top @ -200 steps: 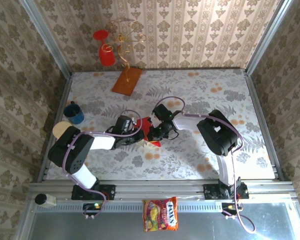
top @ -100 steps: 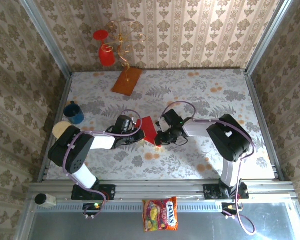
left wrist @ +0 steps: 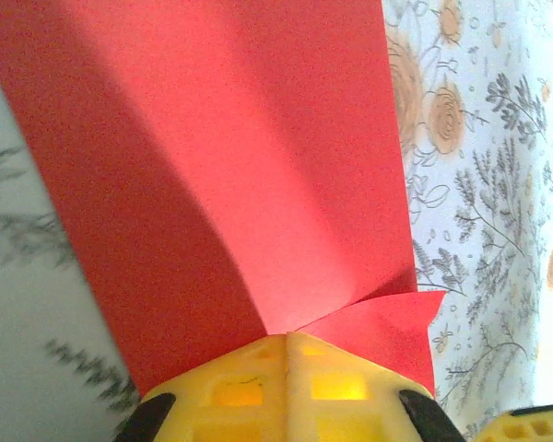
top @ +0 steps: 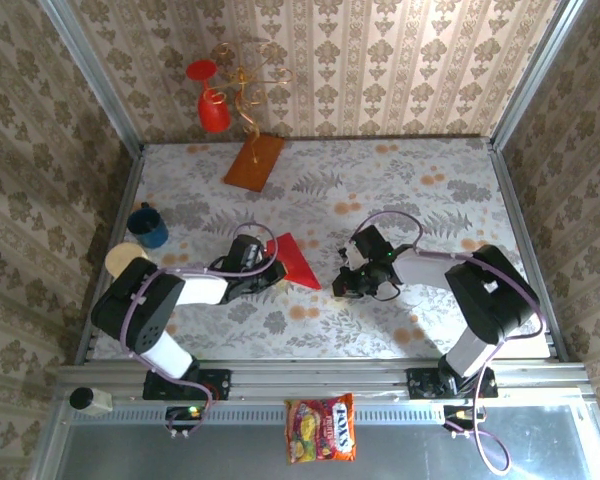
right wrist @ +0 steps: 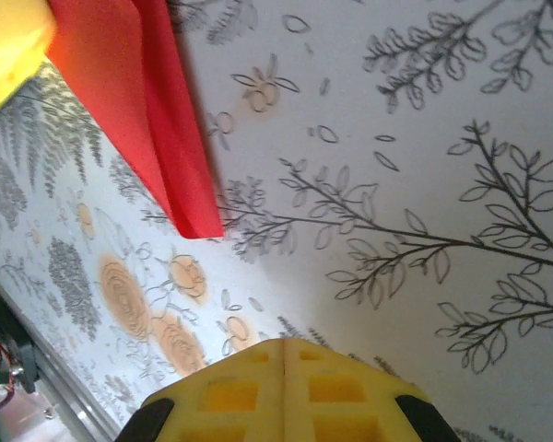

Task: Fold a paper plane with a square sheet of paper (pick it up from the middle)
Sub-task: Third fold the triangle at the center of the table.

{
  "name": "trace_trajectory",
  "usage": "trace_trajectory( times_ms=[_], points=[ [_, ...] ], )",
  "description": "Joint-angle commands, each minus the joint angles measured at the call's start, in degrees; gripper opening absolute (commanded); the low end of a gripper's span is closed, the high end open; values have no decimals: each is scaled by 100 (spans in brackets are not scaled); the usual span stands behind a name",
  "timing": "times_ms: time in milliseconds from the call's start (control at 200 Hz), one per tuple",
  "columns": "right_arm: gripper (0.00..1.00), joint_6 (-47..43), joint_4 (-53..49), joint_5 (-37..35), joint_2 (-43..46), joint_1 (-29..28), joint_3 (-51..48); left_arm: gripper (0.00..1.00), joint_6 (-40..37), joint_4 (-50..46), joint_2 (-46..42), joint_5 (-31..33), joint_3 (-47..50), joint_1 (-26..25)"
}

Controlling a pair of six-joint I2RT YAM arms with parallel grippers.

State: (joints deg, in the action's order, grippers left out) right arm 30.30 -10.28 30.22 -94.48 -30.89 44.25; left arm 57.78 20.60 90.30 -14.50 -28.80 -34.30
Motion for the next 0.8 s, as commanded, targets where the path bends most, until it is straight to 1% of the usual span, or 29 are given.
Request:
trace_trajectory(
  times_ms=[0,80,370,655,795],
  points=[
    [0,81,-416,-30,107,-77,465,0,781,-1222,-112,820,375,-221],
    [0,88,-481,34,-95,-168,862,0,853,-1339,-290,918,325,-317],
    [0,15,-710,167,-1183,-512,2208,0,435,-1717,-417,889,-99,-349],
    [0,37,-672,191,-1848,-551,2557,0,315,-1680,-417,848,-84,-349],
    [0,-7,-735,56,-2053,-533,2593,0,62,-1632,-566,763,-117,-316]
  ],
)
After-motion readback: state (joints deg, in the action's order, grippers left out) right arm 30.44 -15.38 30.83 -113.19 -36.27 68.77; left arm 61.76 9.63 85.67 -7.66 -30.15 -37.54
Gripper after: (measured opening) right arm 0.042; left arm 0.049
